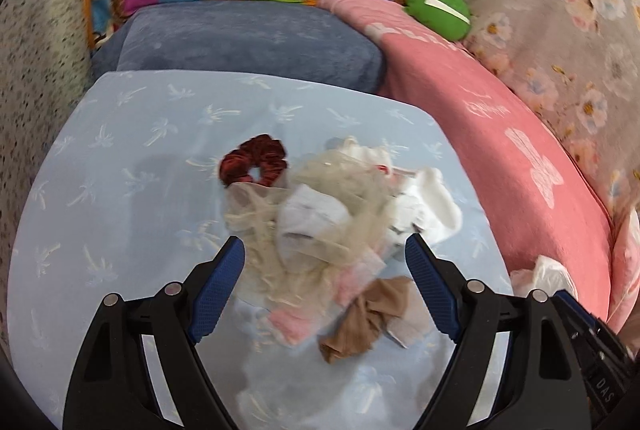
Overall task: Organize soft objects
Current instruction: 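Return to the pile and grasp the beige tulle with both tools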
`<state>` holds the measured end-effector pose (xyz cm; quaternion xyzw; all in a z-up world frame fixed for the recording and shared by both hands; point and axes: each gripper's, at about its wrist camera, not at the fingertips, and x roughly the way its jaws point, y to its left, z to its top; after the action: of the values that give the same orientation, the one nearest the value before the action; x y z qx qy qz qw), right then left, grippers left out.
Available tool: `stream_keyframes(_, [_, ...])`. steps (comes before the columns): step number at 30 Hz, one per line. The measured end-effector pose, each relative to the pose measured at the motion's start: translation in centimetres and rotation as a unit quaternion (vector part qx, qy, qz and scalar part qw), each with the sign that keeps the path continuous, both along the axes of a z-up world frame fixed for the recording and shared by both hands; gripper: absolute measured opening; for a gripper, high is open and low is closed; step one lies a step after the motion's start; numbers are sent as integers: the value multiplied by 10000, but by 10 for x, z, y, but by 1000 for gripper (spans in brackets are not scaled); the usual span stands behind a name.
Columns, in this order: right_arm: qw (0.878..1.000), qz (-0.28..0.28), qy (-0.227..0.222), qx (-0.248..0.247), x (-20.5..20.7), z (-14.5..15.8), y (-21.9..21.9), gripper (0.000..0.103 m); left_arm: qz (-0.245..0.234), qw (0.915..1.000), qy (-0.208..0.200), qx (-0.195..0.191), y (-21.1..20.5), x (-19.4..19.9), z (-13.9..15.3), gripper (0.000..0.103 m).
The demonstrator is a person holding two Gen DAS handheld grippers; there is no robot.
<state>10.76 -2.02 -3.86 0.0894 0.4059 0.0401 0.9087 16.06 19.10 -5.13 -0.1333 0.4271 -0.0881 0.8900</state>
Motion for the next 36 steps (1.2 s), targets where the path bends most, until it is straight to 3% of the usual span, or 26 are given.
stream_keyframes(6, [9994,273,160,140,27,-15,31,28,79,9987,295,-398,21,25,-16,78])
stream_keyframes(12, [9978,517,303,270,52,-32,60,28,-181,9944,623,-832,21,43,-32,70])
stream_keyframes(18, [9959,686,468,356,67,-50,78,28,-450,9896,942,-990,13,56,-46,59])
stream_keyframes(20, [9954,745,493,351,71,-56,84,28,-555,9884,1006,-996,12,57,-49,48])
stream_keyframes(26, [9934,924,603,302,83,-73,99,28,-649,9863,1060,-1081,17,57,-51,31])
stream_keyframes(31, [9923,991,673,310,91,-85,110,28,-638,9863,1044,-1111,22,57,-48,24])
stream_keyframes(34, [9919,1008,676,378,95,-87,112,20,-615,9874,981,-1079,23,56,-43,23])
stream_keyframes(36, [9913,1019,703,454,97,-88,111,7,-602,9883,928,-1050,23,54,-39,23])
